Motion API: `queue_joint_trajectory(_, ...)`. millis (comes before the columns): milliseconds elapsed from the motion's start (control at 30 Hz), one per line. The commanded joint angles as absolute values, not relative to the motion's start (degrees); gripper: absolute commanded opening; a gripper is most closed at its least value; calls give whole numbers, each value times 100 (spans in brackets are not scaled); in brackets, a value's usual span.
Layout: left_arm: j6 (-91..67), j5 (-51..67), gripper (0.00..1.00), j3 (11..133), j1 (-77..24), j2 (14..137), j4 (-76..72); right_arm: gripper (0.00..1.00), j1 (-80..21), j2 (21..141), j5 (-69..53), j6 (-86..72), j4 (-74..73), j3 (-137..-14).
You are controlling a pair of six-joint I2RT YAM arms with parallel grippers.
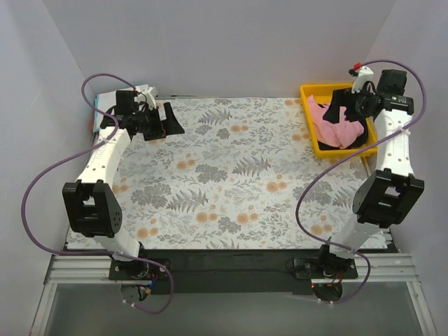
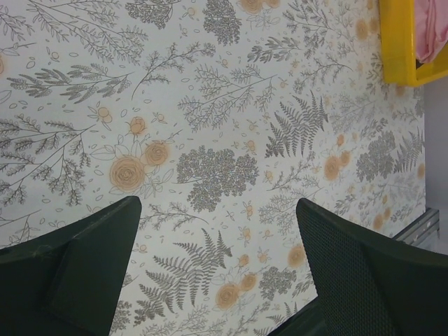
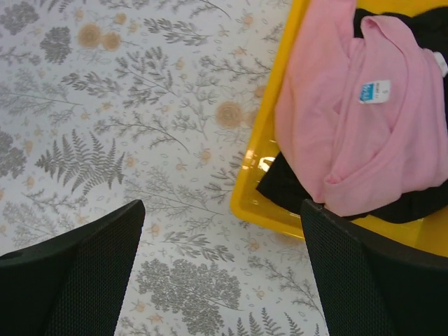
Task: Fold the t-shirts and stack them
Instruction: Grab the tshirt from the pile
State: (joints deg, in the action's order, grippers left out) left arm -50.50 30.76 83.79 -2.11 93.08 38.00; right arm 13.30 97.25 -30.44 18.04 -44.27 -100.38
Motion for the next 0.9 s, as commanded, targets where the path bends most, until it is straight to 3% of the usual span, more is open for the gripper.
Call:
queue_joint_trajectory(0,-5291,3032,93,8201,-246,9105,3726,98,1722,10317,-3279,1846,-4676,-10502)
queue_joint_trajectory(133,-5247,2936,93,8086,-246,9149,3806,98,1740,11229,-2945,1846,-4623,-11029)
queue_joint_trajectory(433,-5159,2444,93,7805,-246,9246,3867,83,1679,12857,-2392,1608,-4351,-12392)
queue_joint_trajectory(733,-5124,2136,94,8086,-246,9712,4052,74,1310,13280,-1040,1749,-3492,-11973)
queue_joint_trajectory(833,-5124,2127,93,8165,-237,9738,4043,66,1222,13280,-442,1889,-3296,-11760)
queue_joint_trajectory(867,-5115,2118,94,8165,-237,9738,4052,56,1196,13298,-326,1994,-3270,-11716)
